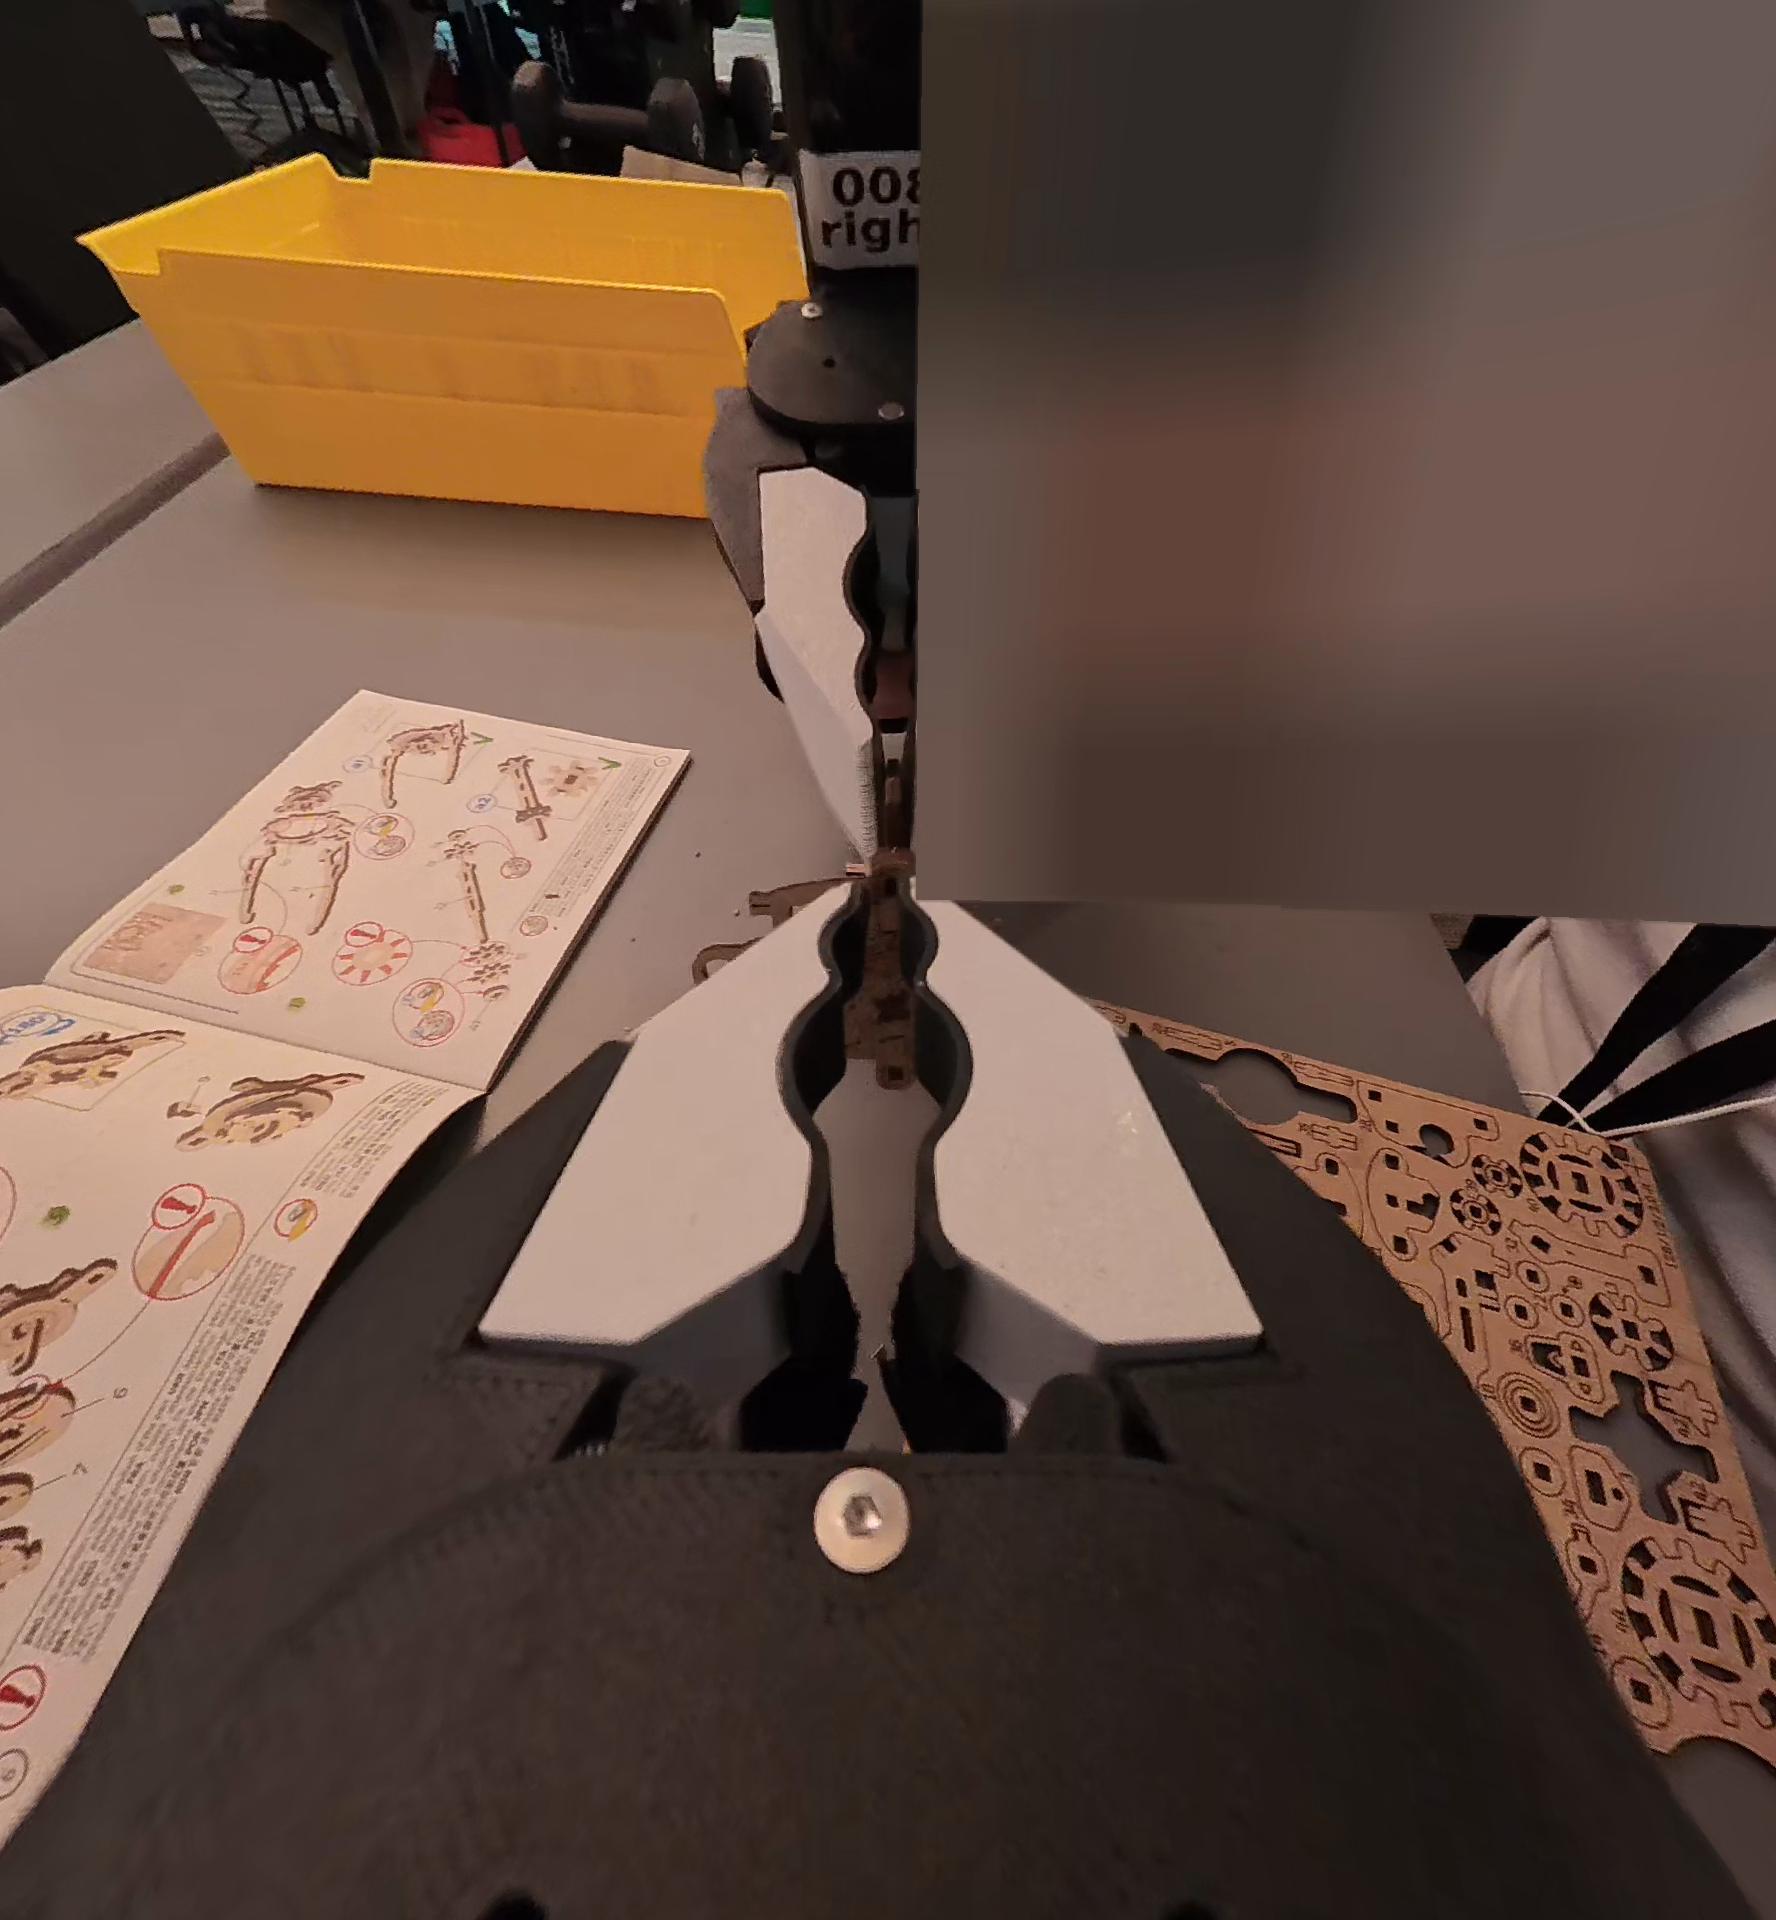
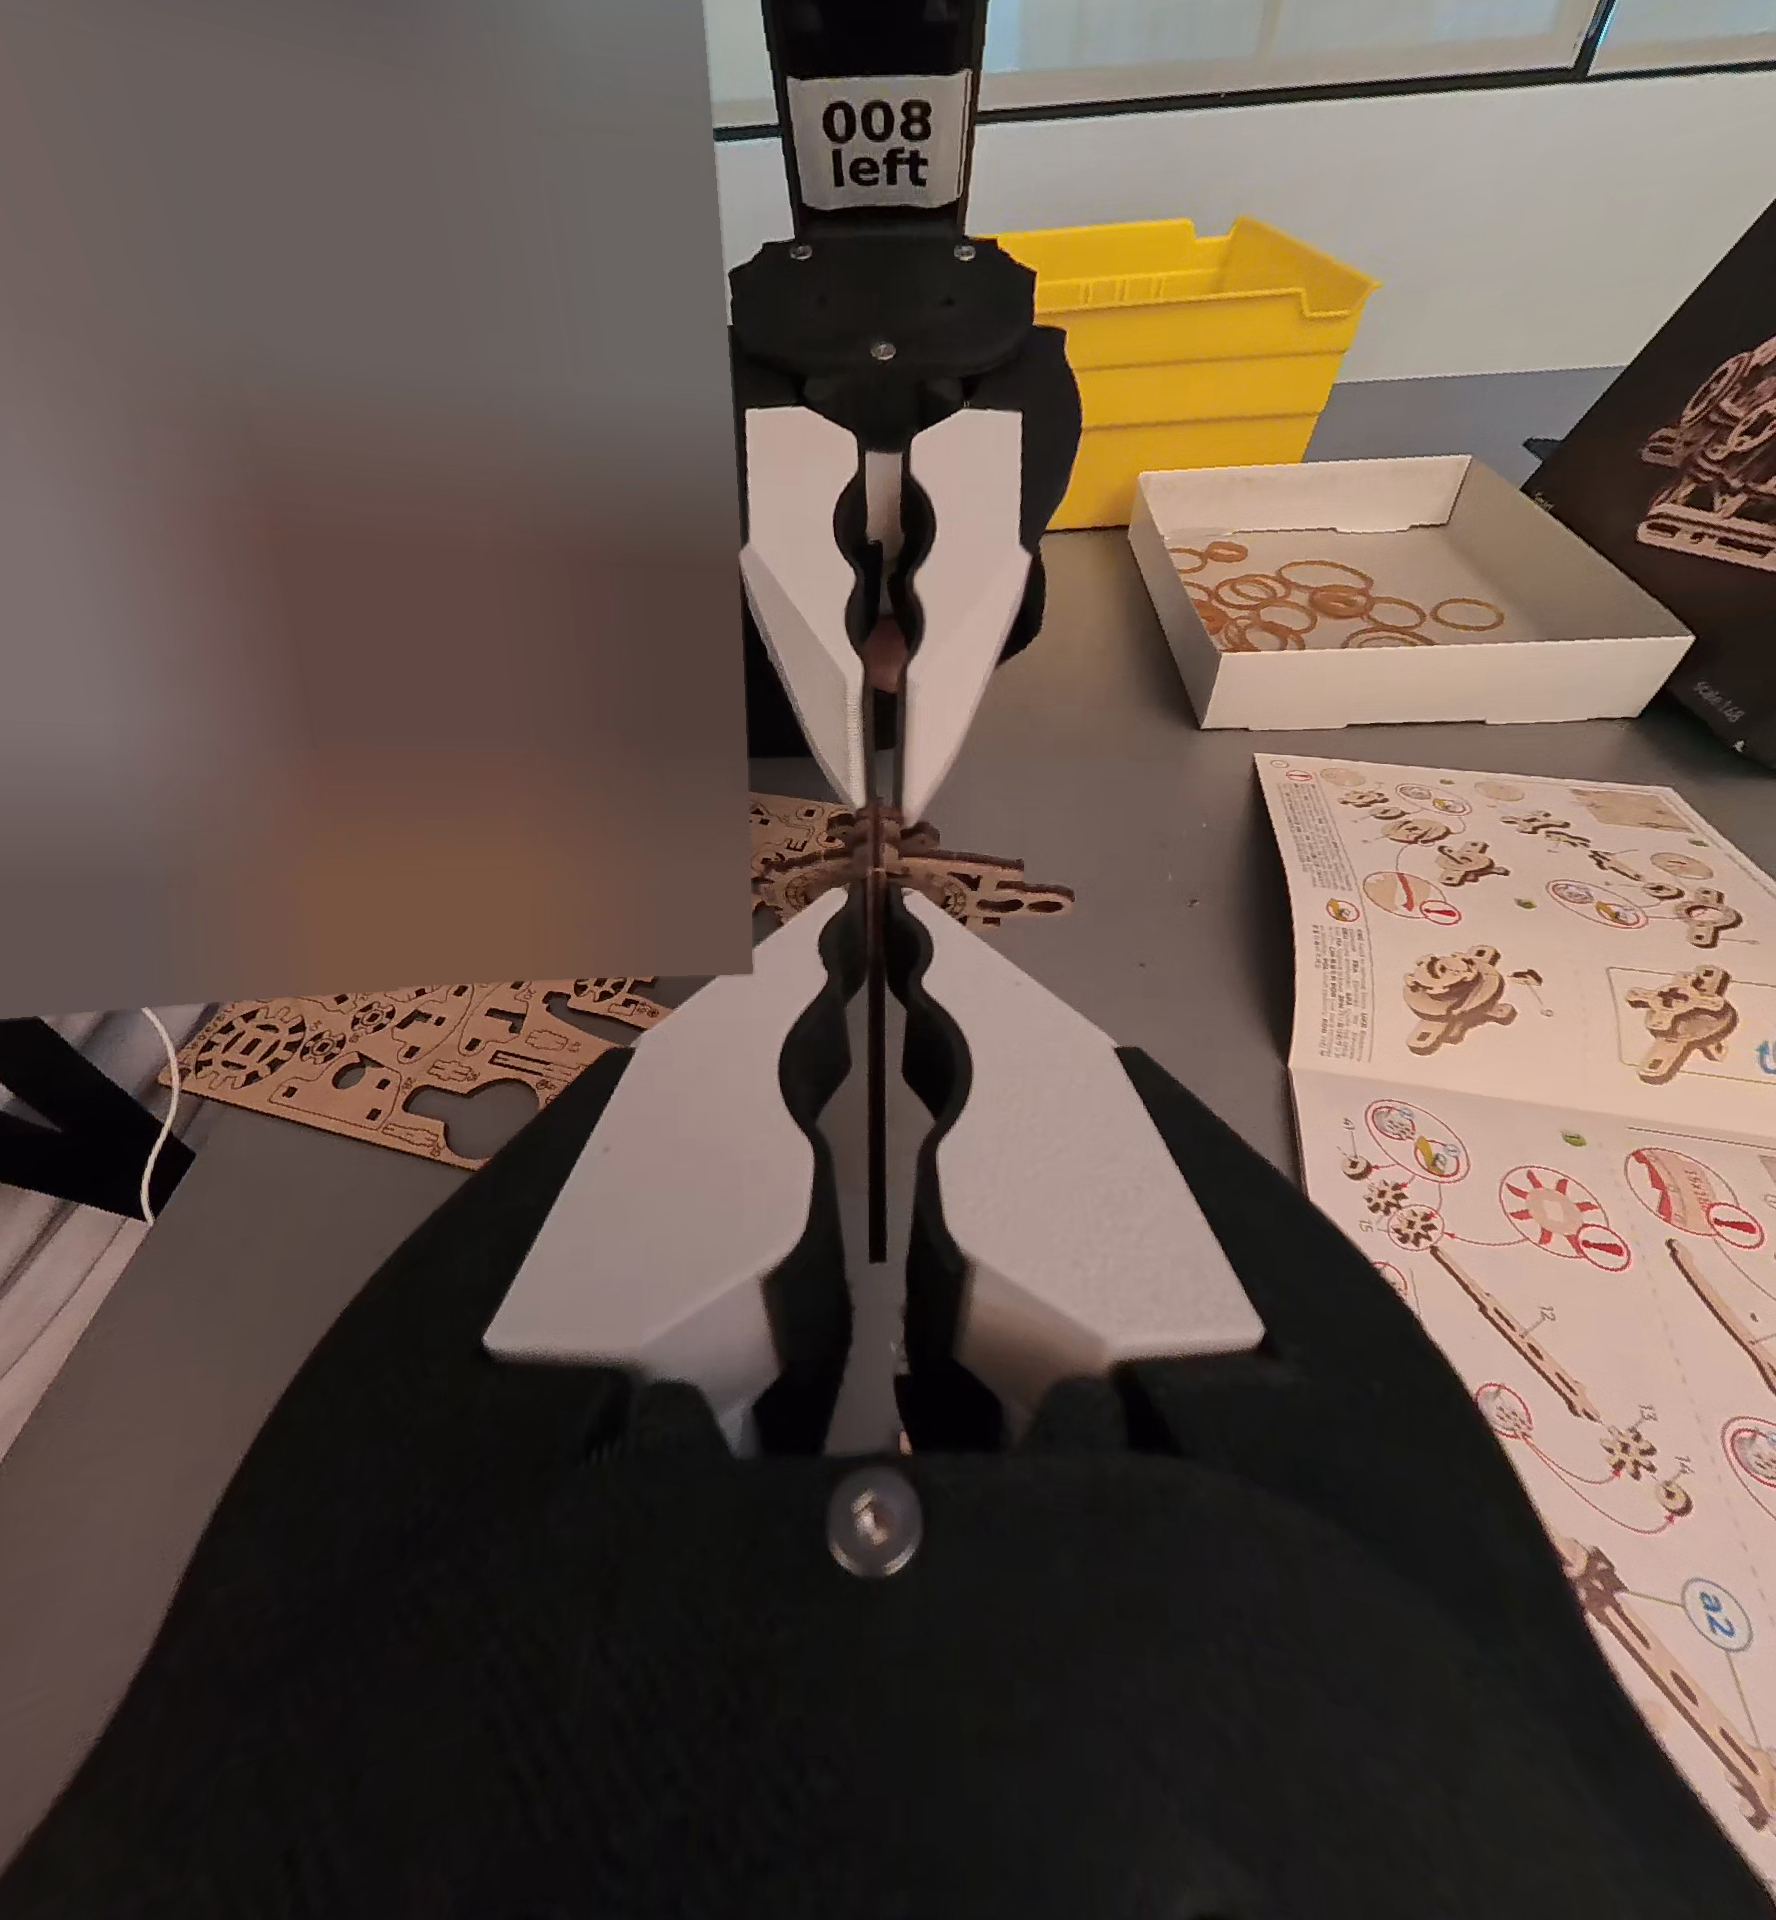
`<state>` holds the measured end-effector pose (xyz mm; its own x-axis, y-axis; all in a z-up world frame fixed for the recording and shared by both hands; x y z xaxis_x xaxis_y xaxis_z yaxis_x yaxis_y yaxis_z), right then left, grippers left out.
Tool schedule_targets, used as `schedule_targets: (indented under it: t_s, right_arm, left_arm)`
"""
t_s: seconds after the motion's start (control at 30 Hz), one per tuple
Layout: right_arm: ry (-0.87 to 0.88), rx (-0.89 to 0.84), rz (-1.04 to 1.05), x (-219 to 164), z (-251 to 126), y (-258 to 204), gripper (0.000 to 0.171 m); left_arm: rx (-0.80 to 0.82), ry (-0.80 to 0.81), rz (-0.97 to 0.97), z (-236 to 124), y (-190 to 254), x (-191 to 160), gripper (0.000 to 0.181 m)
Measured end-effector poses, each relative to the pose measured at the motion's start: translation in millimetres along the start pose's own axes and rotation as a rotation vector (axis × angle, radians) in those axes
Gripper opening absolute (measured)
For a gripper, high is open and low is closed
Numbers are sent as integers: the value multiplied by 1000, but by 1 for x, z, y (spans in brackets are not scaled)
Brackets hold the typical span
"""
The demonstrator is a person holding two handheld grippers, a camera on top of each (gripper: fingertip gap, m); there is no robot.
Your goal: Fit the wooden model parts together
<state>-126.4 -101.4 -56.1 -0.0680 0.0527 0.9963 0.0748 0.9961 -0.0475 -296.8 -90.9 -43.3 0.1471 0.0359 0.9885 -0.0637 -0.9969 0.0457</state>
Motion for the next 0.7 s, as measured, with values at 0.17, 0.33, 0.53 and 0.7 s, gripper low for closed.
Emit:
schedule_targets:
  t_s: [0.17,0.33,0.53,0.7]
  right_arm:
    - [6,1,10,0,0,0,0]
    - [9,1,14,0,0,0,0]
    - [3,0,26,0,-1,0,0]
    - [-13,-5,39,0,-1,-1,0]
  left_arm:
    - [-9,10,-8,1,1,0,0]
    - [-24,23,-36,0,0,0,0]
    - [0,20,-3,2,2,-1,0]
    - [7,-1,27,2,4,-1,0]
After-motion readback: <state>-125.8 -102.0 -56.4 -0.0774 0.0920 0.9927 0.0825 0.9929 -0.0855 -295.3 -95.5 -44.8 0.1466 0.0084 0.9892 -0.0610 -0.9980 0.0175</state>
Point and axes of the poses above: each gripper's, where its closed fingertips meet, z out along the fingers, x out of its top, y = z × x across the jaws, the point moved 9 cm from there along -z, back along the fingers, and after that the axes turned 11 degrees about y, right-handed, at the moved point
